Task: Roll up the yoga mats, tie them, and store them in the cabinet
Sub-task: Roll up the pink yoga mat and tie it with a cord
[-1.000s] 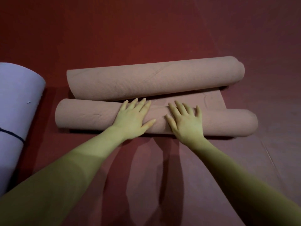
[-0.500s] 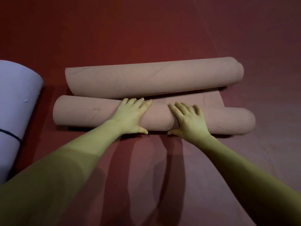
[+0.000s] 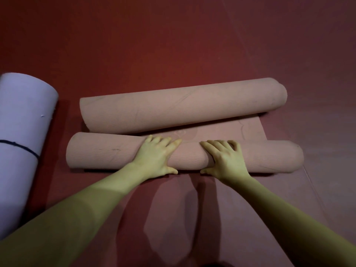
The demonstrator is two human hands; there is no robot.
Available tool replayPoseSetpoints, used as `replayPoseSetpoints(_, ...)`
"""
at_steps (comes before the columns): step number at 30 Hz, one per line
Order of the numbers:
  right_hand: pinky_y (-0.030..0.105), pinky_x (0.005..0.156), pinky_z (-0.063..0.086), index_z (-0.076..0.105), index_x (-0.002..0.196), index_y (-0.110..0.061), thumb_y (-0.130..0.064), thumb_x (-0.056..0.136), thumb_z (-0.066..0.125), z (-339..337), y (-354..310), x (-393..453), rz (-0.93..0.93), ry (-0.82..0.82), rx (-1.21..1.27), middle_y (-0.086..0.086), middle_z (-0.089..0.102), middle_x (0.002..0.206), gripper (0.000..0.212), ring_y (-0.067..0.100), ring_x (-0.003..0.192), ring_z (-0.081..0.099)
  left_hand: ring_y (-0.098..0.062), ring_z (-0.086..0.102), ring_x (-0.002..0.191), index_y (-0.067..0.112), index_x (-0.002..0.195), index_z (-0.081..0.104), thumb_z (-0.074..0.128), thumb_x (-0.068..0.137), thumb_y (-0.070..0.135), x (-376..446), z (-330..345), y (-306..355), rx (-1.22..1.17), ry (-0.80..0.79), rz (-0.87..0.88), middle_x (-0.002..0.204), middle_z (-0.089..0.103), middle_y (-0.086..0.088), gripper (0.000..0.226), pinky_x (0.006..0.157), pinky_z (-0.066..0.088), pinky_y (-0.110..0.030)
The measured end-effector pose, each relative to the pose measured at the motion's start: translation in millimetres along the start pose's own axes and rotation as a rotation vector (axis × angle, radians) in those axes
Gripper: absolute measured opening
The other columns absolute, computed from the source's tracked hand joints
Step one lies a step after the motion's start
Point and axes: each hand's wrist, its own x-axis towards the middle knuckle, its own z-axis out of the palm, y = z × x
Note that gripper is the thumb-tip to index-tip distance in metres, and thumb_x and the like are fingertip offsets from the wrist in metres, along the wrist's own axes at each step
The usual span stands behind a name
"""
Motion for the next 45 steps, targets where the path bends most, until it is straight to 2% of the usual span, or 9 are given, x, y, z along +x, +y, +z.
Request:
replayPoseSetpoints(8, 0.046, 0.084, 0.044, 0.062, 0.120, -0.018, -0.051, 0.031, 0.090, -11.6, -10.0, -41.5, 0.008, -0.115, 0.021, 0.000, 0.067, 0.112, 0.099, 0.024, 0.098, 0.064, -0.031, 0.066, 0.094, 0.014, 0.126, 0.060, 0.072, 0.046, 0.075, -35.2, -0.3, 32.7, -0.064, -0.066, -0.002, 0.111, 0.068, -0.011, 0.102, 0.083, 0.052, -0.046)
replayPoseSetpoints(10, 0.046, 0.088, 0.044, 0.059, 0.124, -0.018, -0.053, 0.032, 0.089, -10.8, -10.8, -43.5, 0.019, -0.150, 0.000, 0.001, 0.065, 0.117, 0.103, 0.025, 0.103, 0.063, -0.032, 0.056, 0.117, 0.016, 0.138, 0.048, 0.043, 0.063, 0.081, -34.9, -7.1, 33.6, -0.123, -0.101, -0.020, 0.133, 0.056, -0.015, 0.100, 0.101, 0.041, -0.045)
replayPoseSetpoints(13, 0.050, 0.096, 0.042, 0.057, 0.129, -0.018, -0.067, 0.057, 0.074, -12.1, -10.0, -43.7, 0.020, -0.167, -0.002, 0.005, 0.062, 0.125, 0.089, 0.027, 0.112, 0.060, -0.021, 0.014, 0.146, 0.021, 0.152, 0.014, -0.001, 0.073, 0.074, -27.8, -16.9, 31.2, -0.202, -0.172, -0.118, 0.159, 0.014, -0.009, 0.097, 0.117, 0.007, -0.033)
replayPoseSetpoints(15, 0.051, 0.101, 0.038, 0.055, 0.132, -0.019, -0.078, 0.078, 0.039, -14.4, -12.3, -44.3, 0.050, -0.184, 0.014, 0.006, 0.060, 0.129, 0.081, 0.027, 0.119, 0.056, -0.018, 0.000, 0.147, 0.021, 0.153, 0.004, 0.009, 0.090, 0.066, -18.0, -22.3, 30.9, -0.292, -0.236, -0.198, 0.160, 0.001, -0.007, 0.077, 0.118, -0.003, -0.031)
replayPoseSetpoints(18, 0.044, 0.112, 0.020, 0.045, 0.142, -0.026, -0.079, 0.083, 0.003, -14.6, -14.2, -42.2, 0.097, -0.235, 0.044, 0.003, 0.049, 0.143, 0.089, 0.024, 0.134, 0.042, -0.018, -0.011, 0.146, 0.025, 0.153, 0.000, 0.016, 0.099, 0.053, -8.3, -25.7, 31.1, -0.332, -0.287, -0.230, 0.160, -0.007, -0.009, 0.063, 0.117, -0.011, -0.035)
replayPoseSetpoints(25, 0.045, 0.118, 0.000, 0.018, 0.150, -0.038, -0.071, 0.073, -0.011, -13.9, -12.1, -9.2, 0.200, -0.345, -0.036, -0.005, 0.019, 0.159, 0.089, 0.016, 0.147, 0.014, -0.024, -0.019, 0.145, 0.025, 0.153, 0.003, 0.012, 0.096, 0.058, 29.7, -27.8, 13.0, -0.183, -0.190, -0.352, 0.157, -0.019, -0.009, 0.066, 0.114, -0.014, -0.043)
replayPoseSetpoints(30, 0.046, 0.117, -0.007, 0.010, 0.152, -0.037, -0.070, 0.074, -0.014, -9.6, -5.6, 13.5, 0.206, -0.337, -0.105, -0.004, 0.008, 0.161, 0.088, 0.015, 0.148, 0.005, -0.029, -0.014, 0.145, 0.025, 0.153, 0.004, 0.014, 0.097, 0.058, 63.5, -36.5, -6.4, -0.135, -0.092, -0.486, 0.159, -0.013, -0.008, 0.065, 0.115, -0.011, -0.046)
replayPoseSetpoints(36, 0.044, 0.118, -0.009, 0.003, 0.153, -0.036, -0.064, 0.088, 0.001, -4.9, 17.0, 64.5, 0.233, -0.293, 0.010, -0.006, -0.005, 0.161, 0.071, 0.011, 0.148, -0.005, -0.029, -0.010, 0.146, 0.025, 0.153, 0.006, 0.019, 0.097, 0.056, 60.0, -24.2, -12.0, -0.142, -0.004, -0.448, 0.159, -0.010, -0.009, 0.065, 0.116, -0.006, -0.046)
replayPoseSetpoints(45, 0.046, 0.119, 0.000, 0.002, 0.153, -0.035, -0.052, 0.099, 0.018, 4.5, 34.9, 99.9, 0.249, -0.254, 0.060, -0.015, -0.009, 0.160, 0.059, 0.015, 0.148, -0.001, -0.027, 0.003, 0.147, 0.029, 0.152, 0.010, -0.006, 0.081, 0.068, 57.6, -15.1, 2.3, -0.029, -0.092, -0.350, 0.160, 0.005, -0.008, 0.083, 0.117, -0.002, -0.045)
